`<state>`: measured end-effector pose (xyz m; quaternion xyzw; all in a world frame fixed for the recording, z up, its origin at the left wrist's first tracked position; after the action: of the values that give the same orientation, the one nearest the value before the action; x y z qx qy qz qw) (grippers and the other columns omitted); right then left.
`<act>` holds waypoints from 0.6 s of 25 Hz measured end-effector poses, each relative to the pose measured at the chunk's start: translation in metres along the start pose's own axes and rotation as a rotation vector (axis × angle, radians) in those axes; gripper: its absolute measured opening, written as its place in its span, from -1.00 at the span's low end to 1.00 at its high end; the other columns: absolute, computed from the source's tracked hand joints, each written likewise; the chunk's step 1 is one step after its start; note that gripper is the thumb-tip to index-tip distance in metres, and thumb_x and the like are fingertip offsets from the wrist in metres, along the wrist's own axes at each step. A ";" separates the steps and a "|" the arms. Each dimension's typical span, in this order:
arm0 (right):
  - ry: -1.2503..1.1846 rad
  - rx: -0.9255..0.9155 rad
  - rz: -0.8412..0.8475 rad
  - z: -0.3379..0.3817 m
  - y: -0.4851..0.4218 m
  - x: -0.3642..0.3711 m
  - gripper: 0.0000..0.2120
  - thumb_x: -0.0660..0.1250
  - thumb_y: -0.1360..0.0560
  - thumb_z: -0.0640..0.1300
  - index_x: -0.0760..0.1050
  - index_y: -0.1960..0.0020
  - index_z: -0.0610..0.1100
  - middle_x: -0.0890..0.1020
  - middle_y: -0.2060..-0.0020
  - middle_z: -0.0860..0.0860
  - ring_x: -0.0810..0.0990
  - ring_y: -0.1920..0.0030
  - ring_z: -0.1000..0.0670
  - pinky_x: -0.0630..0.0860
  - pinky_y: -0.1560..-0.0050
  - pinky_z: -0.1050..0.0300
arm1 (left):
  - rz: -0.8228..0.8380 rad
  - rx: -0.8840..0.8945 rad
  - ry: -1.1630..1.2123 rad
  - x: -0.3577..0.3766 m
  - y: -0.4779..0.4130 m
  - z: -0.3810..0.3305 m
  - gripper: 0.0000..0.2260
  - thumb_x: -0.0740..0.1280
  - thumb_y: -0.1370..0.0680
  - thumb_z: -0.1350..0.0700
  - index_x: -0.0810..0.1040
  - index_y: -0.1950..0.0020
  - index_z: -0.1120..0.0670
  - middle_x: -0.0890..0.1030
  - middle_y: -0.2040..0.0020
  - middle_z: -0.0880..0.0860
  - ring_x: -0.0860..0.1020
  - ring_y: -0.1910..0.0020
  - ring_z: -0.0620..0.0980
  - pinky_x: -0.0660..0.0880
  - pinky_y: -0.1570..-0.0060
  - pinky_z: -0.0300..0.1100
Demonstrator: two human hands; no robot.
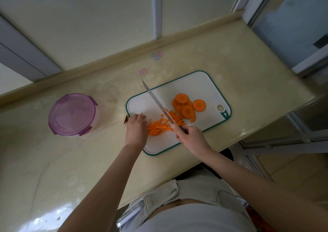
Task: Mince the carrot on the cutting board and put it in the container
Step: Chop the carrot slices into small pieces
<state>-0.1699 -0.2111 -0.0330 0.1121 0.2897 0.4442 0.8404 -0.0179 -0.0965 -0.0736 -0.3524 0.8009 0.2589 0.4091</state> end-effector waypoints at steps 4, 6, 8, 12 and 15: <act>-0.003 0.008 -0.016 -0.003 0.000 -0.005 -0.56 0.25 -0.54 0.15 0.46 0.38 -0.13 0.43 0.63 0.15 0.39 0.56 0.18 0.34 0.36 0.23 | 0.053 0.007 0.157 0.006 -0.002 -0.015 -0.79 0.17 -0.60 0.18 0.47 -0.19 0.21 0.50 -0.13 0.17 0.45 -0.14 0.12 0.34 -0.10 -0.15; -0.028 0.023 -0.021 -0.005 0.001 -0.007 -0.56 0.25 -0.54 0.14 0.45 0.39 -0.12 0.43 0.63 0.16 0.39 0.56 0.19 0.32 0.36 0.23 | 0.106 0.097 0.125 0.008 -0.001 -0.021 -0.70 0.24 -0.59 0.10 0.41 -0.28 0.18 0.45 -0.23 0.14 0.42 -0.21 0.11 0.34 -0.19 -0.11; -0.046 0.044 -0.027 -0.006 0.001 -0.008 -0.57 0.24 -0.55 0.13 0.44 0.39 -0.11 0.43 0.63 0.16 0.38 0.57 0.19 0.29 0.38 0.25 | 0.211 0.250 0.000 0.013 -0.001 -0.024 -0.55 0.29 -0.55 0.02 0.32 -0.39 0.15 0.38 -0.35 0.12 0.34 -0.32 0.08 0.25 -0.33 -0.10; -0.057 0.068 -0.032 -0.007 0.003 -0.006 -0.57 0.23 -0.55 0.13 0.44 0.39 -0.11 0.43 0.63 0.14 0.37 0.59 0.18 0.28 0.41 0.26 | 0.206 0.377 -0.158 0.025 0.004 -0.027 -0.63 0.31 -0.54 0.04 0.44 -0.30 0.14 0.48 -0.18 0.10 0.43 -0.16 0.07 0.34 -0.20 -0.13; -0.052 0.072 -0.040 -0.007 0.004 -0.006 -0.56 0.23 -0.55 0.14 0.44 0.39 -0.11 0.43 0.62 0.10 0.36 0.58 0.18 0.28 0.42 0.26 | 0.073 0.360 -0.147 0.029 0.007 -0.026 -0.84 0.38 -0.49 0.15 0.58 -0.01 0.19 0.52 0.11 0.13 0.49 0.11 0.12 0.45 0.09 -0.06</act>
<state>-0.1789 -0.2140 -0.0346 0.1482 0.2857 0.4136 0.8517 -0.0481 -0.1210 -0.0832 -0.2244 0.8145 0.1512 0.5131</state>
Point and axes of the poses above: each hand's wrist, its own y-axis away from the middle knuckle, its own x-axis out of the palm, z = x × y, the point moved 2 cm from there along -y, towards the middle knuckle
